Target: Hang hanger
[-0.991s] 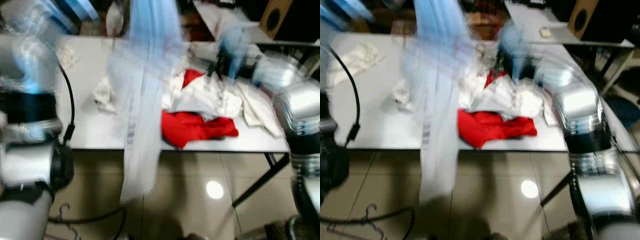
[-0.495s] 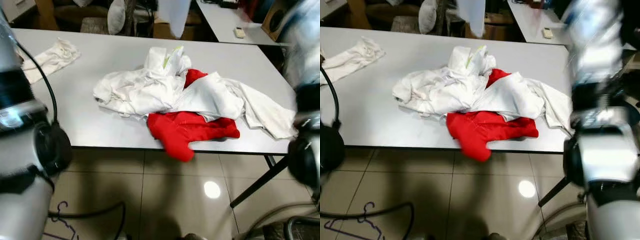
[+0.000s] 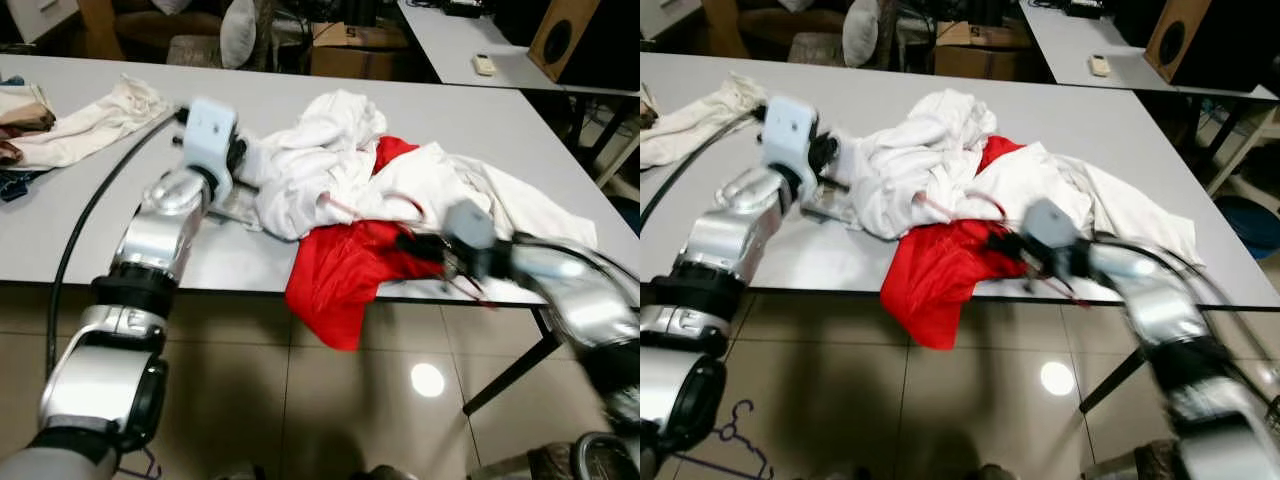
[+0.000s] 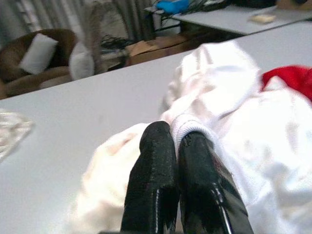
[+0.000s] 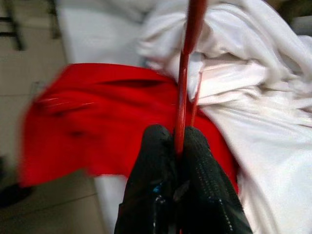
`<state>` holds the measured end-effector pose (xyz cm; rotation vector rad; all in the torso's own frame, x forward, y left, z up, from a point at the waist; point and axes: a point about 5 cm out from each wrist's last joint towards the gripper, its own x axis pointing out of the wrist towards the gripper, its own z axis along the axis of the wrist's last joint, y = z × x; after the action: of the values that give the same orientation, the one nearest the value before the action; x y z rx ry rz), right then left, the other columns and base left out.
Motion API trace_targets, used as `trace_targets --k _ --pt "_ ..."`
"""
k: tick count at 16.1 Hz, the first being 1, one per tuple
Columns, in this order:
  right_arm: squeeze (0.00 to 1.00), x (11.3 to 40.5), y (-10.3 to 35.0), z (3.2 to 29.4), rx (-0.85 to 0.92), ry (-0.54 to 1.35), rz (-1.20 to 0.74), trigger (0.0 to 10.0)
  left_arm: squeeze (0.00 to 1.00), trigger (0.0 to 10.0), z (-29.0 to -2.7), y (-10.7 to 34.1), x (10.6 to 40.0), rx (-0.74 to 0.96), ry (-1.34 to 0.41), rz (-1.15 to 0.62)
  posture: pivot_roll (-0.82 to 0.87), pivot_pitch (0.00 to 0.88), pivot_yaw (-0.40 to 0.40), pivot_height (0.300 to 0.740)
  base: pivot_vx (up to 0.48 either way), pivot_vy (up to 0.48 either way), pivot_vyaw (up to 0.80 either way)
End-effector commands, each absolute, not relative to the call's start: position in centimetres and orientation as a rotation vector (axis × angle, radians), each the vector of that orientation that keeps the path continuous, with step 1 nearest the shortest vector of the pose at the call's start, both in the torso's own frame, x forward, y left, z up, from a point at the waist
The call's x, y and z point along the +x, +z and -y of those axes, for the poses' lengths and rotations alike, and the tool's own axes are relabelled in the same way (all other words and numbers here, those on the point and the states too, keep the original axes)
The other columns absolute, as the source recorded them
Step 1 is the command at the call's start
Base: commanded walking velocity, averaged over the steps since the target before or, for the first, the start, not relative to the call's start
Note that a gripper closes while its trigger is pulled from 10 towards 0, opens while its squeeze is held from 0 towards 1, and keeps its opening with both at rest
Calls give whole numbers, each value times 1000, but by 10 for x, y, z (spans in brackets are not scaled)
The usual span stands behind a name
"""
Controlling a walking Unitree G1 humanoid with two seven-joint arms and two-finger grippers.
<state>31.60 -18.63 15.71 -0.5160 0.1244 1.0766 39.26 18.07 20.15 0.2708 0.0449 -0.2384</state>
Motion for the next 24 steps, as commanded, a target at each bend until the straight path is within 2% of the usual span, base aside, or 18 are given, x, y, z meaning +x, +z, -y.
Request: trace_targets --k 1,3,4,5,6,7,10,12,14,15,17,18,19,20,22,24 --pt "0 302 174 190 -554 1181 -131 10000 0 10000 -189 209 395 349 -212 -33 -75 0 6 740 0 0 0" --pt "0 286 191 200 -592 1242 -152 10000 0 10000 -199 200 395 492 -243 -88 -81 0 16 740 0 0 0" --pt "0 275 209 208 -569 1270 -159 10000 1000 10000 -207 190 392 644 -271 -145 -86 0 23 740 0 0 0" --pt "0 269 221 213 -540 1275 -160 10000 1000 10000 -214 182 388 793 -321 -197 -89 0 26 740 0 0 0" --pt "0 268 230 219 -526 1251 -151 10000 1000 10000 -216 175 383 853 -428 -239 -94 0 27 740 0 0 0" --pt "0 265 239 227 -526 1221 -142 10000 1000 10000 -221 169 369 910 -614 -307 -96 0 26 740 0 0 0" --pt "0 268 252 237 -418 1104 -88 10000 1000 10000 -236 183 351 943 -744 -345 -93 0 15 740 0 0 0" --pt "0 260 247 236 -331 1088 -114 10000 1000 10000 -235 202 328 827 -894 -370 -83 0 8 740 0 0 0" --pt "0 259 244 236 -300 1069 -118 10000 1000 10000 -234 214 317 740 -945 -352 -80 0 10 740 0 0 0" --pt "0 258 241 234 -270 1035 -103 10000 1000 10000 -235 228 310 654 -963 -295 -79 0 12 740 0 0 0" --pt "0 263 240 226 -171 900 -17 10000 1000 10000 -237 269 320 460 -800 38 -74 0 4 740 0 0 0" --pt "0 268 242 222 -134 842 23 10000 310 10000 -237 282 327 365 -685 155 -75 0 3 740 0 0 0" --pt "0 273 242 218 -71 781 54 10000 0 10000 -235 290 333 239 -569 246 -75 0 3 740 0 0 0" --pt "0 274 237 215 -40 731 54 10000 0 10000 -230 287 334 182 -528 263 -63 0 1 740 0 0 0" --pt "0 274 230 210 -7 665 66 10000 0 10000 -218 275 331 178 -542 236 -59 0 7 740 0 0 0" --pt "0 278 226 202 52 450 146 10000 0 10000 -204 245 327 135 -446 172 -69 0 32 740 0 0 0"
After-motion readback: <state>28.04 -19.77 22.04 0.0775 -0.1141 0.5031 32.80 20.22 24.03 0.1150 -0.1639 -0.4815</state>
